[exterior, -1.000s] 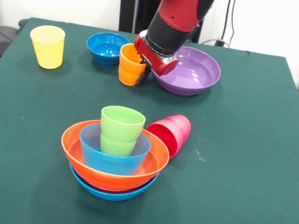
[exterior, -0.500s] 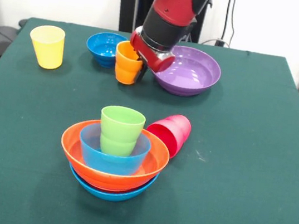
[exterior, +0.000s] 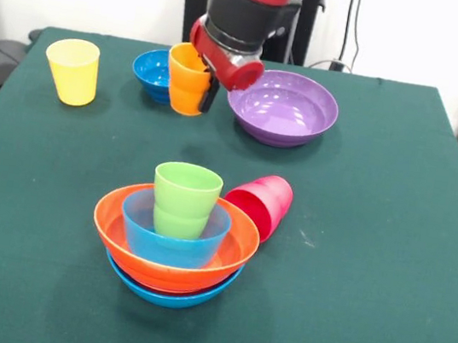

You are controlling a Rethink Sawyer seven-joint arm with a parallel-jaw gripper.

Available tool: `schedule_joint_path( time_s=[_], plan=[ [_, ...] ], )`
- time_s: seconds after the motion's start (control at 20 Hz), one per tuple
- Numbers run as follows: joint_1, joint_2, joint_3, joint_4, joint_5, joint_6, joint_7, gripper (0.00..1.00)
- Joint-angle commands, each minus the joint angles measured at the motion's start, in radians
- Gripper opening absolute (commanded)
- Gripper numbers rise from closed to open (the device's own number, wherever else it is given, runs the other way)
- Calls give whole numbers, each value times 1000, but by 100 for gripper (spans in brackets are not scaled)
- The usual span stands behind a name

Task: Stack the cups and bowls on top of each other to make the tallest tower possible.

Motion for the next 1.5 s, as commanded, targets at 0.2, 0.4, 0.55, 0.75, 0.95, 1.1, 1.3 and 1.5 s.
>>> schedule_joint_path(
  time_s=[0.2, 0.4, 0.55, 0.75, 0.95, 1.1, 1.3, 1.5],
  plan=[
    [-41, -79, 208, -54, 48, 107, -156, 0],
    [-41, -90, 223, -75, 65, 130, -139, 0],
    [-41, -90, 234, -106, 87, 163, -136, 0],
    [-37, -89, 243, -184, 98, 263, -164, 0],
    [-36, -93, 250, -234, 107, 346, -181, 0],
    [-47, -91, 266, -258, 115, 379, -190, 0],
    [-60, -85, 282, -301, 117, 435, -208, 0],
    [-57, -84, 290, -366, 109, 534, -232, 0]
  ],
)
